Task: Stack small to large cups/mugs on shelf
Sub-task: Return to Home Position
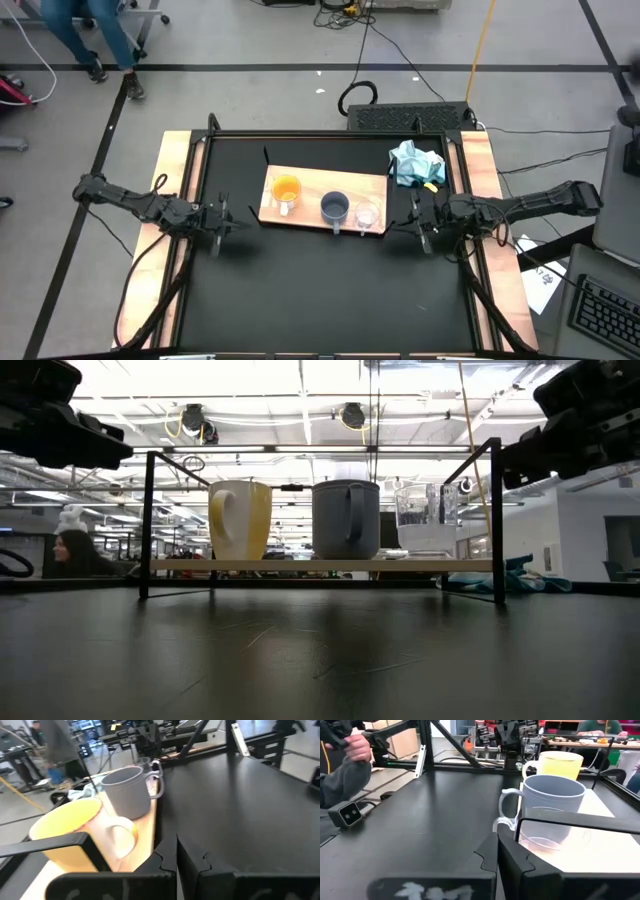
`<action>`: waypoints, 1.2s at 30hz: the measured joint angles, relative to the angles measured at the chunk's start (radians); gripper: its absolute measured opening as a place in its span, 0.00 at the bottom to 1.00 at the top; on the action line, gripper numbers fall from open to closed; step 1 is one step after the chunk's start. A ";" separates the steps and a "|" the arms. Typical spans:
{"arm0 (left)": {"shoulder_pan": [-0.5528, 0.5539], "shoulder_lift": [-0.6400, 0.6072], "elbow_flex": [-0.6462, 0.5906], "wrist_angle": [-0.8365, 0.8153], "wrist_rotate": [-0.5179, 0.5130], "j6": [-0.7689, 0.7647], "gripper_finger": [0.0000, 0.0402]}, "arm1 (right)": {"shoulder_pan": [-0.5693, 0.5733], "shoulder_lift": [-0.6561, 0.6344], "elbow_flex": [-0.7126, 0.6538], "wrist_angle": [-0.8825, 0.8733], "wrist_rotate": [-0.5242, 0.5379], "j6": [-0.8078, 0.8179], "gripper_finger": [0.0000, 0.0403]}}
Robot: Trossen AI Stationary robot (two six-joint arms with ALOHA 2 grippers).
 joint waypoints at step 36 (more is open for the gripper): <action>0.072 0.000 0.000 0.017 0.218 -0.001 0.01 | -0.037 -0.207 -0.001 0.037 -0.369 0.016 0.00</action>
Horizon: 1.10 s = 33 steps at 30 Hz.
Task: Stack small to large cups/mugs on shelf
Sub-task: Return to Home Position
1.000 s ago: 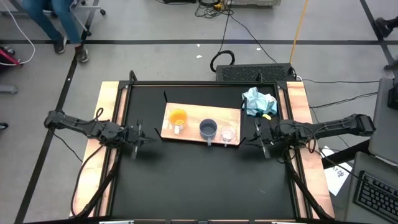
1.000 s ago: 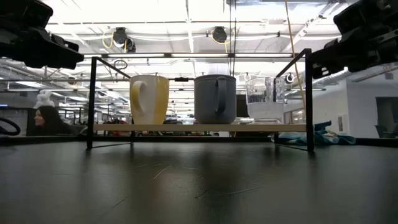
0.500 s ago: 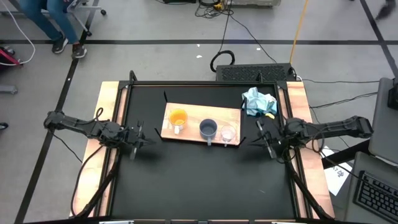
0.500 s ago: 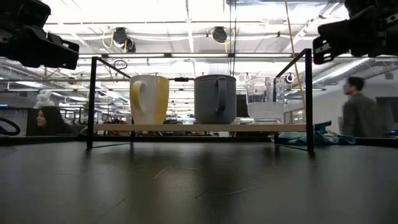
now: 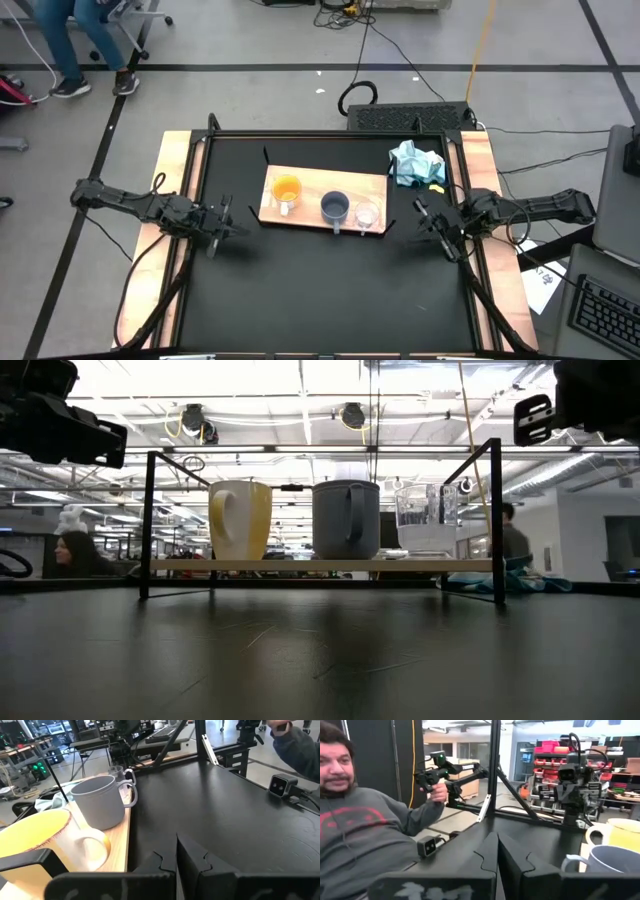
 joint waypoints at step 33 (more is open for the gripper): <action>0.000 0.000 0.000 0.030 0.050 -0.092 0.06 | 0.000 -0.015 0.001 -0.037 0.002 -0.002 0.00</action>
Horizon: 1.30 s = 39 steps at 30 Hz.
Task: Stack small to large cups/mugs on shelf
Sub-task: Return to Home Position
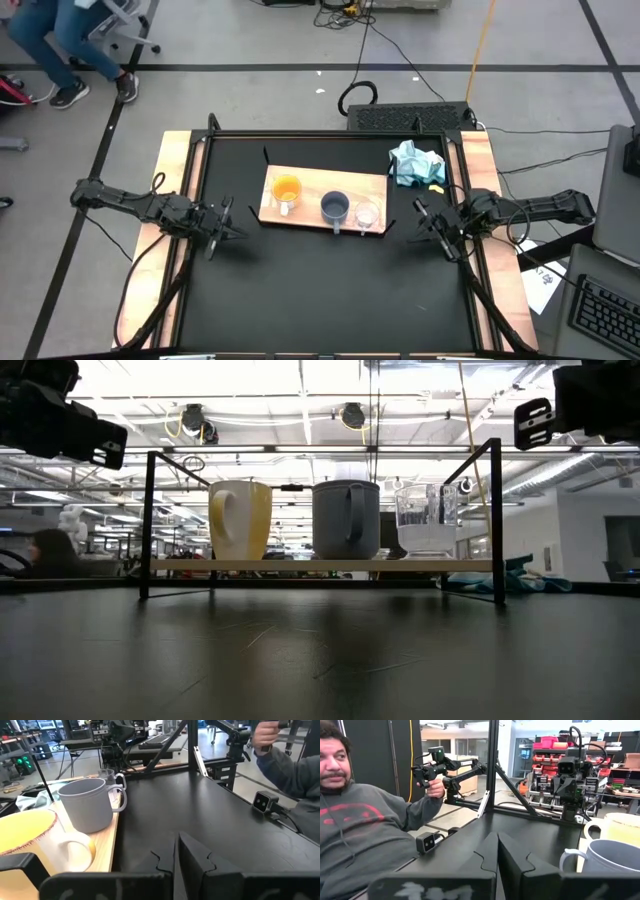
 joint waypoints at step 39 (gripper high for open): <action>0.000 0.000 0.000 -0.005 -0.001 -0.031 0.06 | 0.000 0.000 0.000 -0.009 0.003 0.000 0.00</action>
